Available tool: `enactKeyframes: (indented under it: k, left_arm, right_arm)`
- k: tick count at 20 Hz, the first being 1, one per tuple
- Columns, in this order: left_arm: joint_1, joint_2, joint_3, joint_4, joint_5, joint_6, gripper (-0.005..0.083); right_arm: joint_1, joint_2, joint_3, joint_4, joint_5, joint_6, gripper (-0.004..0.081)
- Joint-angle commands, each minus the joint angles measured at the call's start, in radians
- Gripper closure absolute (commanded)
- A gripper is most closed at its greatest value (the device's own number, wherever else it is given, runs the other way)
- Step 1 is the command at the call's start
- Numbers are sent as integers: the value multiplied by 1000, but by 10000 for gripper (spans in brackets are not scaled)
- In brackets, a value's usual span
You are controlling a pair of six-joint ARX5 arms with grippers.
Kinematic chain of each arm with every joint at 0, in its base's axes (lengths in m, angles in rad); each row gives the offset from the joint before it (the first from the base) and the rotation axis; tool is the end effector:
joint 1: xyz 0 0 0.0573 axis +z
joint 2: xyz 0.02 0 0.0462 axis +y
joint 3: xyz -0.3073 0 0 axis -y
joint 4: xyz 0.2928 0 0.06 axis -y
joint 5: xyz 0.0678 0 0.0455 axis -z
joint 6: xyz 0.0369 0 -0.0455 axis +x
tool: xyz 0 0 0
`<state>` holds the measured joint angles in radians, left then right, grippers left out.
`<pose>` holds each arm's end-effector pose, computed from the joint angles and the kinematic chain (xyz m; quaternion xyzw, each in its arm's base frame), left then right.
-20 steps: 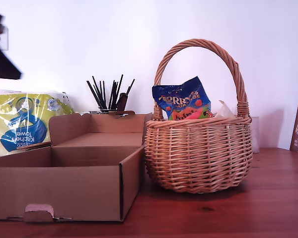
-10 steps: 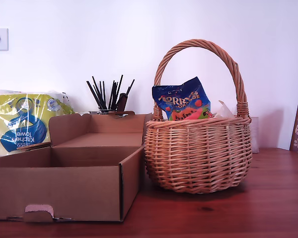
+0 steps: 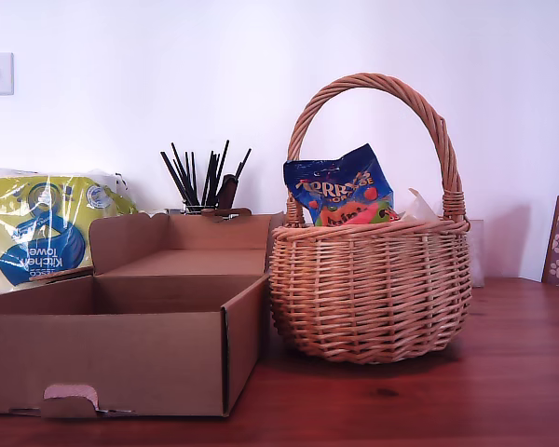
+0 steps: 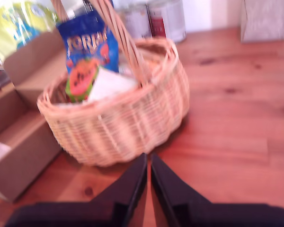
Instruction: Move the bags of Easter eggs from the cardboard box on the left into the woven basket on the right side.
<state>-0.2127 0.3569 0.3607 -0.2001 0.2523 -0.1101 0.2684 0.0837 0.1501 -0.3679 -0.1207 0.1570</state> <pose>0.1214 -0.0356 0.2518 -0.0552 0.1104 -0.2236 0.9668 0.0969 0.0312 0.1775 0.0650 0.1643 0.1788 0.9679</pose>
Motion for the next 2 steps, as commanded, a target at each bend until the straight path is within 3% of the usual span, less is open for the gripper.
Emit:
enactKeyframes:
  k: [1,2]
  left_arm:
    - [-2,3,-18,-18,1,-6,797]
    - [-2,3,-18,-30,1,-6,797]
  right_arm:
    - [-3,5,3,-15,0,0,782]
    - [-3,5,3,-27,1,0,782]
